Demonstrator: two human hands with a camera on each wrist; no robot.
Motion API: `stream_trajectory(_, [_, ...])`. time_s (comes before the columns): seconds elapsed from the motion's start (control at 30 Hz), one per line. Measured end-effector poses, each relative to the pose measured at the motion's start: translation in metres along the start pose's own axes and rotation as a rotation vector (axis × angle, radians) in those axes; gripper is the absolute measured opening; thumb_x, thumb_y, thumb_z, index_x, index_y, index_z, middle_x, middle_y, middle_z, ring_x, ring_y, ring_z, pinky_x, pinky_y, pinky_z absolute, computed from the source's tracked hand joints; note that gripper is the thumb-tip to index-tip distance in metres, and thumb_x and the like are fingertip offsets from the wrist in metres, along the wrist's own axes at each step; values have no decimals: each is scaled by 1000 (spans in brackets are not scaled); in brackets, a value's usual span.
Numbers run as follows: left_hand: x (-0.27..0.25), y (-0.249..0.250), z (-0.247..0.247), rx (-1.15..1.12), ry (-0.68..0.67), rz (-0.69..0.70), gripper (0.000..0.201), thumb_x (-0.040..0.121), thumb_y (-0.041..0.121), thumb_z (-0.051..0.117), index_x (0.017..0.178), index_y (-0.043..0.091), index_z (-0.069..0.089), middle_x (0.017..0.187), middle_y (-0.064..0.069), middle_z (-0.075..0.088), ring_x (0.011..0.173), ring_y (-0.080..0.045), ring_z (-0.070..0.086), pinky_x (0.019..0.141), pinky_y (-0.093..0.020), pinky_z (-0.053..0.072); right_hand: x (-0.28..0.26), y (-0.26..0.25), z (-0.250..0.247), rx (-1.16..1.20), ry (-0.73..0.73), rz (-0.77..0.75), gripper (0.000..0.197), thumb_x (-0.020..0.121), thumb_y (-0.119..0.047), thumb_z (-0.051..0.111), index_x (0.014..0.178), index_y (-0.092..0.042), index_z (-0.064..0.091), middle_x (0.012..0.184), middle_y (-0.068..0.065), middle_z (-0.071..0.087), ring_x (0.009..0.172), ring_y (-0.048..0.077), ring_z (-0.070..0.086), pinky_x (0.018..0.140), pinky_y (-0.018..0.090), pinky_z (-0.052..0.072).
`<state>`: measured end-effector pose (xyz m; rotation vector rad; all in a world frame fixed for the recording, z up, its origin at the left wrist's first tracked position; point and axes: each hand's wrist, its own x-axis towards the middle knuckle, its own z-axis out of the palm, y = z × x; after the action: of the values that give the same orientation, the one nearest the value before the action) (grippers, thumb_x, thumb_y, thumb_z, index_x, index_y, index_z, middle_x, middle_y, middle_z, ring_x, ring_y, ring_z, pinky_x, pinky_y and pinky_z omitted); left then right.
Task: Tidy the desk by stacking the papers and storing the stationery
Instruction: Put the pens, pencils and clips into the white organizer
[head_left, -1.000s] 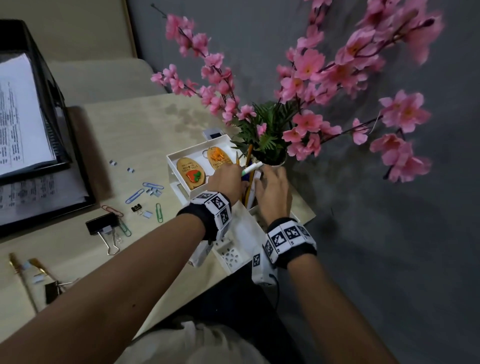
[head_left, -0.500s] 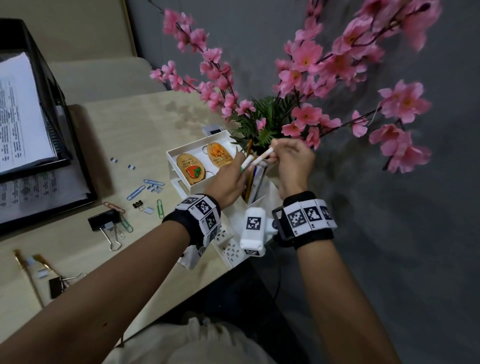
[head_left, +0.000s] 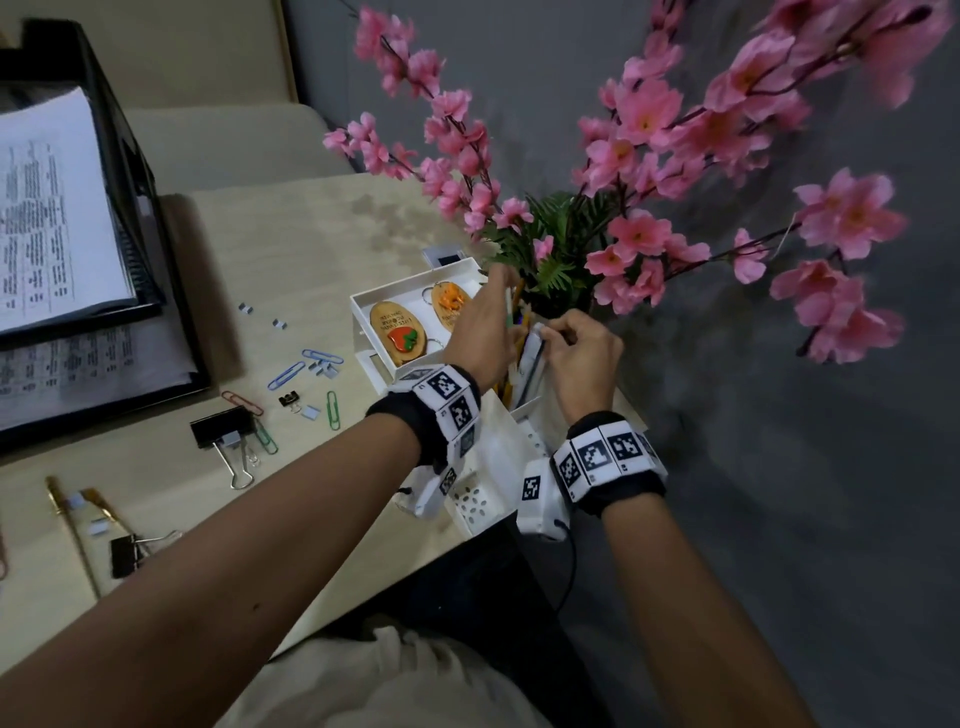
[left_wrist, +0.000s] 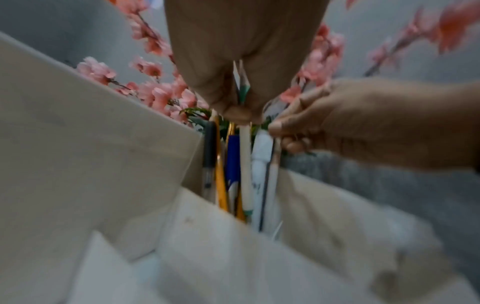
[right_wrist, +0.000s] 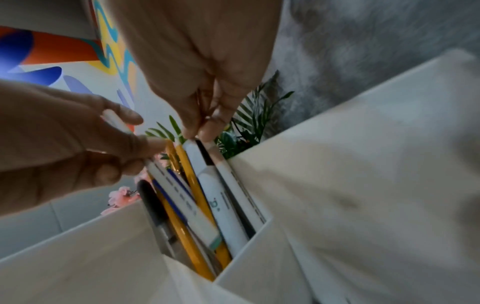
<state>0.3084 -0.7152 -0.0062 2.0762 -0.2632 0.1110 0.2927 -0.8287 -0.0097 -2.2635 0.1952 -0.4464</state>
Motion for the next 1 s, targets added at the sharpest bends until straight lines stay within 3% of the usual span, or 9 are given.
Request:
stream_trajectory(0.17, [-5, -15, 13, 346, -126, 36, 38, 87, 0, 52, 125, 0, 47, 115, -20, 52, 95, -35, 56, 67, -38, 41, -2, 2, 2, -76, -48, -20, 15, 85, -3, 61, 95, 1, 71, 94, 18, 71, 89, 27, 64, 86, 35, 51])
stream_trajectory(0.3, [-19, -30, 23, 562, -55, 249, 48, 73, -2, 58, 121, -4, 59, 101, -16, 66, 78, -27, 66, 61, -26, 51, -11, 4, 0, -131, -91, -56, 24, 85, 3, 53, 103, 2, 69, 102, 20, 69, 96, 30, 63, 88, 29, 45])
stream_trajectory(0.4, [-32, -33, 19, 749, -219, 144, 71, 87, -4, 40, 150, 5, 9, 156, -13, 21, 130, -28, 40, 101, -30, 39, -16, 4, -1, -174, -133, -77, 30, 86, 5, 47, 107, 1, 67, 101, 23, 67, 94, 33, 63, 86, 33, 45])
stream_trajectory(0.47, [-34, -32, 11, 779, -243, 137, 78, 87, -5, 36, 151, 10, -7, 160, -10, 6, 138, -28, 31, 106, -33, 33, -16, 0, -1, -161, -158, -65, 32, 87, 4, 45, 109, -1, 67, 104, 22, 68, 97, 32, 62, 87, 31, 45])
stream_trajectory(0.63, [-37, -21, -25, 434, -177, 88, 78, 82, -6, 42, 151, 12, 10, 143, -18, 43, 88, -37, 60, 63, -36, 42, -19, -23, 5, -108, -37, 8, 38, 87, 7, 43, 120, -3, 59, 125, 17, 57, 118, 27, 53, 99, 21, 35])
stream_trajectory(0.77, [-52, -35, -85, 269, 73, -9, 43, 87, 3, 42, 128, 10, 50, 126, -12, 60, 99, -30, 61, 82, -33, 46, -37, -68, 28, 32, 63, -166, 33, 83, 8, 44, 110, 0, 62, 116, 19, 57, 108, 26, 56, 87, 8, 31])
stream_trajectory(0.83, [-62, -51, -118, 121, 184, -180, 28, 86, 2, 43, 106, 6, 63, 101, -11, 69, 80, -20, 67, 77, -27, 51, -49, -90, 49, 68, -10, -261, 29, 82, 5, 46, 103, -1, 64, 108, 18, 62, 101, 26, 58, 82, 11, 31])
stream_trajectory(0.9, [-77, -75, -148, -130, 274, -386, 24, 87, -3, 40, 89, 6, 62, 74, -8, 65, 48, 1, 59, 54, -14, 49, -64, -108, 75, 95, -168, -314, 24, 82, 3, 47, 98, 0, 66, 99, 17, 67, 92, 26, 60, 75, 12, 31])
stream_trajectory(1.0, [-110, -112, -188, -465, 441, -705, 31, 91, -4, 35, 70, 10, 52, 41, 5, 58, 27, 2, 47, 35, -9, 35, -92, -121, 119, 3, -561, -295, 23, 84, 0, 47, 96, -2, 66, 97, 15, 69, 88, 27, 61, 77, 26, 43])
